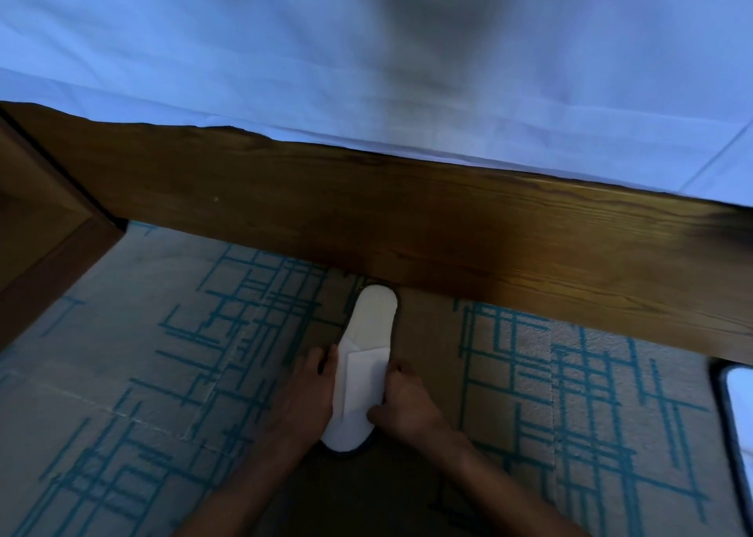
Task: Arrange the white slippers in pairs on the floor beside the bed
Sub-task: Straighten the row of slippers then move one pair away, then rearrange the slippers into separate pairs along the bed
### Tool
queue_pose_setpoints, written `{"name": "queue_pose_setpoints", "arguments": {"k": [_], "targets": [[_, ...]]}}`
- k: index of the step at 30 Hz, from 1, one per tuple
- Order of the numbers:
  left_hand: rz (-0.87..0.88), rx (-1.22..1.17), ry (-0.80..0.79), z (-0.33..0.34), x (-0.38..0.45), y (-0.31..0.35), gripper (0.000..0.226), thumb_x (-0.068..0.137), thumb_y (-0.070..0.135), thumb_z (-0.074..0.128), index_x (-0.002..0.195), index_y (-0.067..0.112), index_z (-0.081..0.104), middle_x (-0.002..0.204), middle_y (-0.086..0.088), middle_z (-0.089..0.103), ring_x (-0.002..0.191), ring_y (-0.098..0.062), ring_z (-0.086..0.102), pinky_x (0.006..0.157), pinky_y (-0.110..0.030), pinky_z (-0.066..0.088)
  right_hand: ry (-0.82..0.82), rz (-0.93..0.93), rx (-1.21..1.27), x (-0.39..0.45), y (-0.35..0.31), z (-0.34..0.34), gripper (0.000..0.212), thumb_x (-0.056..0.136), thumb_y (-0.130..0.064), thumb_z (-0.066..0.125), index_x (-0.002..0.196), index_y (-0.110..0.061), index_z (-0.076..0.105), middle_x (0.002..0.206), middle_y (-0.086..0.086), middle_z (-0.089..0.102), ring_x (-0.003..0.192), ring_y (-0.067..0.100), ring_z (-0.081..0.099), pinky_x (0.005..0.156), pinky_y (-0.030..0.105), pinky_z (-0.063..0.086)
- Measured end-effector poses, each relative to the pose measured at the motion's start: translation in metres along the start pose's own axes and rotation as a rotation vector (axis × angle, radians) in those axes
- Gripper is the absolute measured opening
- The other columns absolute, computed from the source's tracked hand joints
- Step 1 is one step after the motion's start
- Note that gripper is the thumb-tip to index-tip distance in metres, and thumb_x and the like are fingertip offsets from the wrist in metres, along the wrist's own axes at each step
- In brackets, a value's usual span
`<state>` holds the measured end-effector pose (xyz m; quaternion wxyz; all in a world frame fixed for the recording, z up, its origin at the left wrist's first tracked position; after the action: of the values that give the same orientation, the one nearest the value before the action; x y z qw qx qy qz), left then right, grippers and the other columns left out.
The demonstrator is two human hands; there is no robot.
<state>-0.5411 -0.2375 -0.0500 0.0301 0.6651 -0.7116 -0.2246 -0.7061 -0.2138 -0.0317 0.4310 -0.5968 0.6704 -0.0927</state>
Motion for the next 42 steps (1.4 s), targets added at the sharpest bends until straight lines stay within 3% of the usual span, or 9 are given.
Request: {"name": "queue_pose_setpoints", "arguments": {"k": [2,5,14,17,25,29,33,38,42], "targets": [[-0.028,0.085,0.006,-0.006,-0.004,0.005,0.083,0.082,0.075,-0.003,0.127,0.024,0.046,0.12,-0.005,0.054,0.101,-0.023,0.056,0.089,-0.043,0.05,0.004,-0.015,0.021,-0.002,0.004,-0.006,0.054,0.081,-0.022,0.063,0.127,-0.009,0.037,0.12,0.01,0.047,0.096,0.018,0.052,0.078,0.025,0.05],[-0.134,-0.052,0.043,-0.016,-0.007,0.027,0.034,0.096,0.024,0.047,0.129,0.014,0.046,0.126,-0.013,0.051,0.108,-0.03,0.053,0.091,-0.042,0.047,-0.01,-0.013,0.01,-0.014,0.012,-0.02,0.056,0.084,-0.026,0.061,0.133,-0.015,0.035,0.128,0.007,0.047,0.103,0.02,0.056,0.081,0.025,0.049],[0.331,0.148,0.049,0.025,-0.017,0.144,0.02,0.086,0.004,0.052,0.103,0.005,0.063,0.111,-0.015,0.062,0.088,-0.032,0.061,0.072,-0.04,0.053,0.258,0.033,-0.061,-0.095,0.118,-0.117,0.019,0.08,-0.02,0.058,0.096,-0.015,0.066,0.096,0.01,0.07,0.087,0.021,0.064,0.073,0.025,0.049],[0.399,0.201,-0.016,0.053,-0.027,0.204,0.023,0.088,0.01,0.046,0.102,0.009,0.065,0.112,-0.01,0.061,0.094,-0.03,0.062,0.08,-0.039,0.054,0.397,0.148,-0.089,-0.128,0.18,-0.149,0.014,0.071,-0.017,0.057,0.074,-0.006,0.064,0.081,0.017,0.068,0.077,0.029,0.065,0.065,0.03,0.049],[0.55,0.286,-0.138,0.134,-0.07,0.329,0.028,0.086,0.011,0.043,0.112,0.011,0.054,0.116,-0.01,0.055,0.109,-0.033,0.055,0.09,-0.044,0.049,0.487,0.422,-0.212,-0.2,0.31,-0.204,0.029,0.068,-0.024,0.046,0.084,-0.003,0.059,0.089,0.02,0.057,0.084,0.04,0.059,0.071,0.038,0.049],[0.617,0.367,-0.15,0.161,-0.089,0.371,0.04,0.087,0.013,0.052,0.126,0.005,0.05,0.127,-0.015,0.05,0.115,-0.036,0.047,0.1,-0.048,0.042,0.52,0.453,-0.323,-0.217,0.338,-0.219,0.009,0.074,-0.001,0.049,0.081,-0.005,0.046,0.101,0.02,0.048,0.091,0.039,0.052,0.066,0.039,0.045],[0.631,0.457,-0.166,0.185,-0.098,0.404,0.054,0.088,0.009,0.055,0.138,-0.003,0.037,0.132,-0.02,0.046,0.121,-0.037,0.044,0.105,-0.05,0.037,0.482,0.412,-0.425,-0.215,0.361,-0.213,0.029,0.075,0.005,0.046,0.103,0.003,0.054,0.109,0.023,0.049,0.094,0.039,0.053,0.078,0.044,0.052],[0.66,0.513,-0.159,0.204,-0.111,0.429,0.052,0.09,0.003,0.051,0.138,-0.006,0.033,0.128,-0.022,0.045,0.117,-0.037,0.045,0.098,-0.048,0.04,0.449,0.418,-0.422,-0.207,0.367,-0.203,0.027,0.067,0.01,0.057,0.094,0.008,0.061,0.09,0.03,0.058,0.07,0.04,0.059,0.065,0.043,0.056],[0.65,0.545,-0.104,0.208,-0.119,0.426,0.062,0.088,0.007,0.055,0.141,-0.007,0.027,0.132,-0.024,0.042,0.118,-0.038,0.044,0.099,-0.049,0.037,0.48,0.444,-0.308,-0.204,0.369,-0.207,0.035,0.08,-0.001,0.051,0.114,0.003,0.048,0.111,0.026,0.049,0.097,0.039,0.053,0.083,0.042,0.048]]}}
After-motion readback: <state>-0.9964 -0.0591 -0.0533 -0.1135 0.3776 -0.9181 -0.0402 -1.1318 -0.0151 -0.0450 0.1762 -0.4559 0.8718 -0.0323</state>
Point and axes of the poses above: each hand's wrist, its own x-axis towards the middle knuckle, its own z-axis out of the palm, y = z × x, the point moved 1 cm from there along x, towards the middle knuckle
